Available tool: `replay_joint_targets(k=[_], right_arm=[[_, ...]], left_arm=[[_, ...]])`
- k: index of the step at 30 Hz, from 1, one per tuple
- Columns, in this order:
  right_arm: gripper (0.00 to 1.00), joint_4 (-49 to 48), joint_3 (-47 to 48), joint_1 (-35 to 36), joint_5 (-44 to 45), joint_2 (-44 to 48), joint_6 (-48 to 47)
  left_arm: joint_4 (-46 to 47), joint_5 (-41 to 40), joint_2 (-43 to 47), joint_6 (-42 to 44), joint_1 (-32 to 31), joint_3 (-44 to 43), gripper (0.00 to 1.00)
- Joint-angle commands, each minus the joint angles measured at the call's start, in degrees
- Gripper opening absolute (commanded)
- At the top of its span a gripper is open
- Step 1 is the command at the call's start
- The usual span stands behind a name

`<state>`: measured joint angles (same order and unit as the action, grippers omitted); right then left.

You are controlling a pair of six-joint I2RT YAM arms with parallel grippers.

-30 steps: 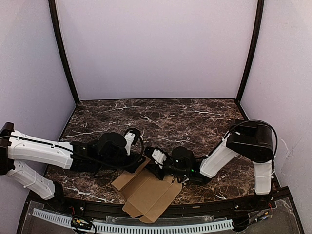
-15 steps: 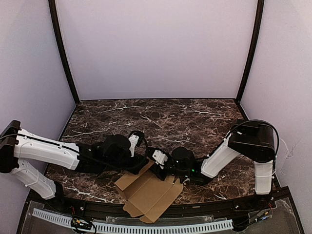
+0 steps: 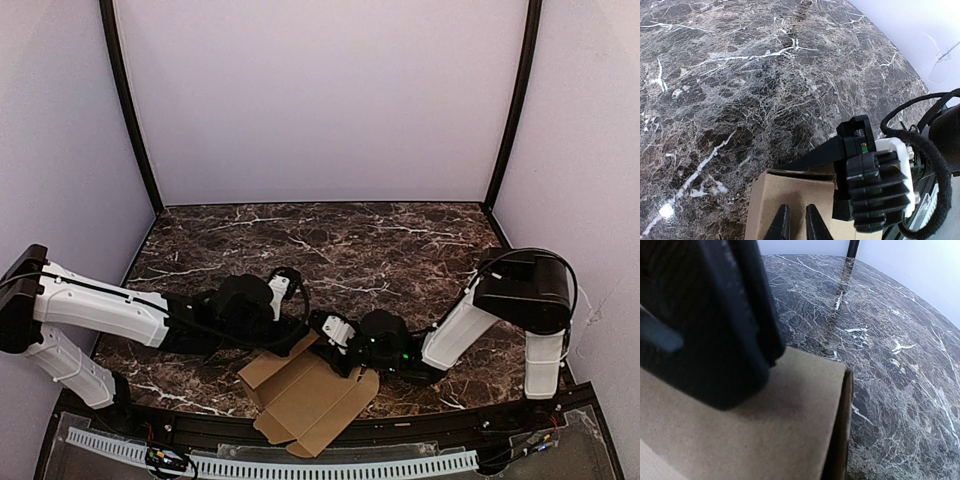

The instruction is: Fold the paper box

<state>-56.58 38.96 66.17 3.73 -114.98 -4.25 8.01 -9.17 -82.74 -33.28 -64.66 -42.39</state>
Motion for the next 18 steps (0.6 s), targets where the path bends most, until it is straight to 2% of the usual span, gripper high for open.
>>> replay_joint_targets(k=[1,5,10,13,18], right_arm=[[0.27,-2.69,-2.06,0.75,2.81,1.92,0.85],[0.20,-3.84,-2.07,0.82,3.94,1.83,1.11],[0.19,-4.37,-0.39,0.90,4.56,1.30,1.20],[0.14,-4.45,0.61,0.90,4.79,0.91,0.83],[0.13,-5.23,1.23,1.03,5.30,0.43,1.15]], left_arm=[[-2.34,0.63,-1.43,-0.16,0.15,-1.46,0.11],[-2.38,0.71,-1.82,-0.11,0.15,-1.80,0.11],[-2.05,1.62,-2.36,-0.15,0.15,-2.03,0.11],[-1.82,1.98,-2.86,-0.39,0.15,-2.15,0.11],[-1.54,2.59,-3.79,-0.85,0.15,-2.38,0.11]])
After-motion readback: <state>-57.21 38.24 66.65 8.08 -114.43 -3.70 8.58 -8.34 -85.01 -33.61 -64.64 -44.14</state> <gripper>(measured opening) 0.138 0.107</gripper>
